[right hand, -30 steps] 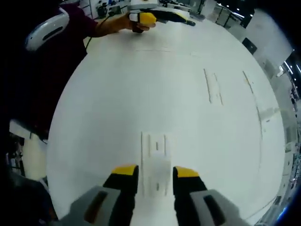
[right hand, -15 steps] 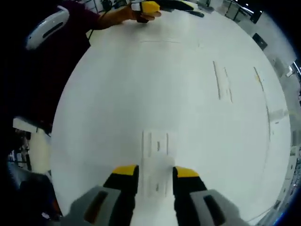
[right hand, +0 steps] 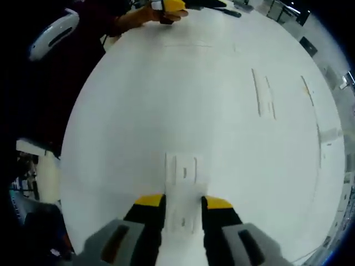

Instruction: Locate the socket holder cover, grip the socket holder cover, clip it into the socket holder slot.

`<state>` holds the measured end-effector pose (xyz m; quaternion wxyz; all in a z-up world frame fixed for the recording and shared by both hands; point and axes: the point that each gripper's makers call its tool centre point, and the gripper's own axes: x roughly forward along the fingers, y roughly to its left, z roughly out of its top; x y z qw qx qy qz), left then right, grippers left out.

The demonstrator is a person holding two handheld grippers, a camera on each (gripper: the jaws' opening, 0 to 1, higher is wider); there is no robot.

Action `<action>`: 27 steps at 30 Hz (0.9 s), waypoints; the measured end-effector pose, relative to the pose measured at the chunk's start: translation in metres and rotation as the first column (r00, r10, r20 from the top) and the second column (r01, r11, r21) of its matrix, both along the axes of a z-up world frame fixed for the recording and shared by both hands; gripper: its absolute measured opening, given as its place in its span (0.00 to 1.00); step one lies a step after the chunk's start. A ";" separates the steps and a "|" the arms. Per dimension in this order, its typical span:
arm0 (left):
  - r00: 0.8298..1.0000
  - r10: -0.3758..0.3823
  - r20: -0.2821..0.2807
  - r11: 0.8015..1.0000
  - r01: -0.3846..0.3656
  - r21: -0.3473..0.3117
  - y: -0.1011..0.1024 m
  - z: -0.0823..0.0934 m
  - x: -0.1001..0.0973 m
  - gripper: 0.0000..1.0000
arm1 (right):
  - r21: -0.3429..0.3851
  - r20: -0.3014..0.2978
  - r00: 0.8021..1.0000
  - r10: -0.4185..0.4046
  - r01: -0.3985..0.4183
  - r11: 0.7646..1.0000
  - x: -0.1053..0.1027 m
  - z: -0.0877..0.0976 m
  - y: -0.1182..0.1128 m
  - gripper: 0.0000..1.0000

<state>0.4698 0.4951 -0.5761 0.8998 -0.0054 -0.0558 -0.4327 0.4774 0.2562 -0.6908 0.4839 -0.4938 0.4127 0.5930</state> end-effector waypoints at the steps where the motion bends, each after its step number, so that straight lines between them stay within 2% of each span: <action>1: 1.000 0.000 0.000 1.000 0.000 0.000 0.000 0.000 0.000 0.42 | -0.001 0.000 1.000 0.000 0.000 1.000 0.000 0.000 0.000 0.28; 22: 1.000 0.001 0.019 1.000 -0.001 -0.002 0.001 0.005 -0.003 0.42 | -0.050 0.002 1.000 -0.019 0.019 0.999 0.002 0.005 0.004 0.27; 27: 1.000 0.006 0.015 1.000 -0.006 -0.003 0.001 0.003 -0.001 0.42 | -0.057 0.013 1.000 -0.025 0.025 0.998 0.011 0.009 0.012 0.27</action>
